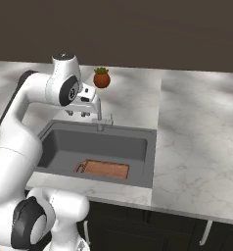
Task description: Turn on the sink faucet with hot water and rinse the cutting board for ten seconds, then turn off the faucet. Push the cutting board to reach the water if necessary.
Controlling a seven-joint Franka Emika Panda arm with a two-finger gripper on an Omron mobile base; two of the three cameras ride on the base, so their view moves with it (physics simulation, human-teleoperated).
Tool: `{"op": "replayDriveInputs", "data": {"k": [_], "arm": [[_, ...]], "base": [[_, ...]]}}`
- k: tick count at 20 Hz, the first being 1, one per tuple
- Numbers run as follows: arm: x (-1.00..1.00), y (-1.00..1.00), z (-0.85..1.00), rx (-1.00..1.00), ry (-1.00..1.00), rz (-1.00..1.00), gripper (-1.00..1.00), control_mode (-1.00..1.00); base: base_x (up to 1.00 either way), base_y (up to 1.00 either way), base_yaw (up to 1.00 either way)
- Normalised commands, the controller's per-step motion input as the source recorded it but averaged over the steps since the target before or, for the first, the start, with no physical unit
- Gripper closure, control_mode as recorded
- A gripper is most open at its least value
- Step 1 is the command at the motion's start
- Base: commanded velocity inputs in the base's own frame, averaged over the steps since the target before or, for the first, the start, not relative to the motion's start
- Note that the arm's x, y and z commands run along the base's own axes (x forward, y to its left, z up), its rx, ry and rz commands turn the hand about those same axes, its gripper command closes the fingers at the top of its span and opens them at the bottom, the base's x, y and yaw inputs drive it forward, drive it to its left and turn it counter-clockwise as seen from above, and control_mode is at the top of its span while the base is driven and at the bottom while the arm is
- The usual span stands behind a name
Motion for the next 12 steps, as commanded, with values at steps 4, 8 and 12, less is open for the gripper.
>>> {"op": "replayDriveInputs", "data": {"k": [4, 8, 12], "arm": [[0.00, -0.04, 0.00, 0.00, -0.07, 0.00, -1.00, -1.00], [0.00, -0.22, 0.00, 0.00, -0.17, 0.00, -1.00, -1.00], [0.01, -0.34, 0.00, 0.00, -0.22, 0.00, -1.00, -1.00]], "base": [[0.00, 0.00, 0.00], [0.00, 0.00, 0.00], [0.00, 0.00, 0.00]]}}
